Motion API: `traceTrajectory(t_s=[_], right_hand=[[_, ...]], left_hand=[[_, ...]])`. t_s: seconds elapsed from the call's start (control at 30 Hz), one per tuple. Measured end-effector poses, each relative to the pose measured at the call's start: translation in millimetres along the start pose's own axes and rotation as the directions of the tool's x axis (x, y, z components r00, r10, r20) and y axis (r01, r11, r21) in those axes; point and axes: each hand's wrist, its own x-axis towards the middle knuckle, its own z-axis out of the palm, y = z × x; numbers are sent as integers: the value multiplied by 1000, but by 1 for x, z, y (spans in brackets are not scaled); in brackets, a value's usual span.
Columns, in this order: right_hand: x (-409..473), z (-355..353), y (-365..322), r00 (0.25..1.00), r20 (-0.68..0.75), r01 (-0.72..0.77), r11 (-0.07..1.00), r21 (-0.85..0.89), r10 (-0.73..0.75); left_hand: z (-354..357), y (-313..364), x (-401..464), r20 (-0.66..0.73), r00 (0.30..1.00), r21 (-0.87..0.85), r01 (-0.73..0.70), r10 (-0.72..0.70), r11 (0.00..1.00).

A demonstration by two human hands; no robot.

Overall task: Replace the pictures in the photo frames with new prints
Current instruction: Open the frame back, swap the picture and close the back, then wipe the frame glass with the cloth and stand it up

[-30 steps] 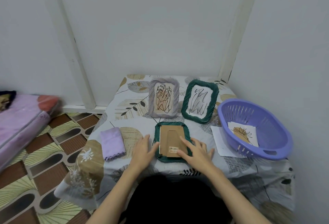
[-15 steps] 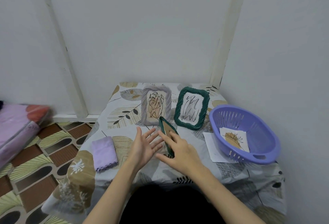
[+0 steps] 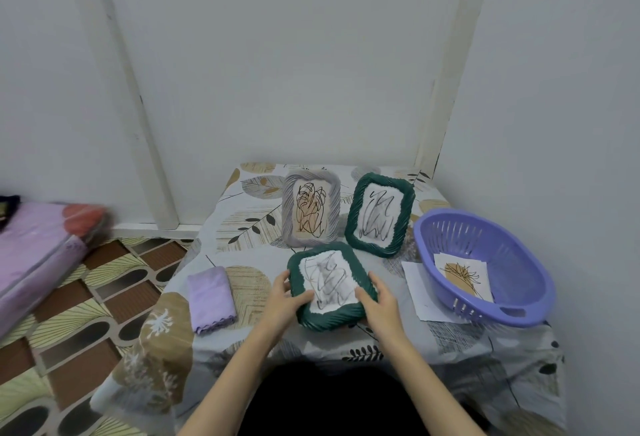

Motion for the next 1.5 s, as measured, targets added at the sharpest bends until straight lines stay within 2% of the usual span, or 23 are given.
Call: traceTrajectory(t_s=[0.07, 0.13, 0.23, 0.3, 0.4, 0.5, 0.57, 0.63, 0.67, 0.73, 0.77, 0.8, 0.87, 0.97, 1.07, 1.13, 1.17, 1.23, 1.3, 1.33, 1.4, 1.47, 1.5], right_hand=[[-5, 3, 11, 998, 50, 34, 989, -144, -27], [-8, 5, 21, 992, 117, 96, 914, -394, -54], [-9, 4, 29, 989, 142, 129, 663, -738, -35], [-12, 3, 30, 989, 140, 138, 556, -820, -40], [-13, 3, 38, 989, 128, 148, 418, -896, -74], [-11, 3, 48, 983, 146, 177, 395, -902, -107], [-11, 2, 50, 975, 184, 218, 382, -898, -124], [-11, 2, 50, 971, 204, 235, 374, -897, -121], [-11, 2, 49, 972, 206, 235, 370, -899, -118], [-11, 2, 47, 973, 207, 228, 364, -903, -98], [-12, 3, 45, 975, 207, 224, 366, -903, -85], [-12, 3, 44, 975, 207, 220, 371, -902, -74], [-13, 3, 43, 976, 208, 217, 384, -897, -67], [-13, 3, 40, 976, 210, 213, 402, -890, -53], [-12, 1, 32, 975, 221, 200, 416, -887, 3], [-9, 4, 23, 969, 242, 237, 465, -853, -50], [-8, 8, 18, 964, 237, 264, 561, -785, -123], [-9, 23, -1, 971, 141, 236, 847, -477, -191], [-8, 39, -23, 992, 129, 20, 998, -56, -13], [-7, 46, -30, 979, 185, -118, 982, 146, 90], [-6, 52, -39, 943, 277, -294, 859, 420, 187], [-2, 48, -43, 947, 250, -306, 812, 497, 204], [1, 43, -44, 963, 194, -261, 838, 479, 189]], left_hand=[[-7, -1, 0, 4, 998, 139, -55, 55, 989], [-13, -4, 3, 26, 993, 348, -113, 111, 931], [-19, -10, 10, 68, 997, 732, -82, 48, 676], [-19, -15, 14, 125, 992, 854, -125, 35, 504], [-19, -16, 16, 172, 982, 916, -188, 77, 355], [-25, -12, 14, 150, 985, 944, -168, 85, 285], [-36, -9, 10, 22, 978, 960, -79, 208, 269], [-55, -6, 6, -230, 909, 931, 101, 349, 351], [-67, -4, 4, -376, 864, 877, 216, 334, 429], [-89, 3, 0, -576, 809, 719, 430, 121, 546], [-97, 5, 2, -604, 797, 664, 502, 2, 554], [-104, 3, 5, -597, 800, 647, 526, -63, 552], [-112, 0, 14, -538, 842, 678, 452, -27, 580], [-113, 3, 19, -419, 906, 628, 248, 52, 738], [-109, 12, 12, -398, 917, 376, 150, 13, 914], [-102, 19, 4, -321, 945, 152, 125, -70, 980], [-97, 22, 0, -258, 962, 52, 105, -89, 993], [-84, 32, -9, -114, 990, -88, 68, -78, 994], [-67, 43, -19, 20, 999, -188, 41, -38, 981], [-58, 48, -23, 70, 997, -227, 32, -17, 973], [-44, 53, -25, 157, 987, -280, 22, 23, 960], [-36, 53, -23, 203, 978, -281, 9, 50, 960], [-34, 52, -19, 196, 979, -247, -10, 60, 969]])
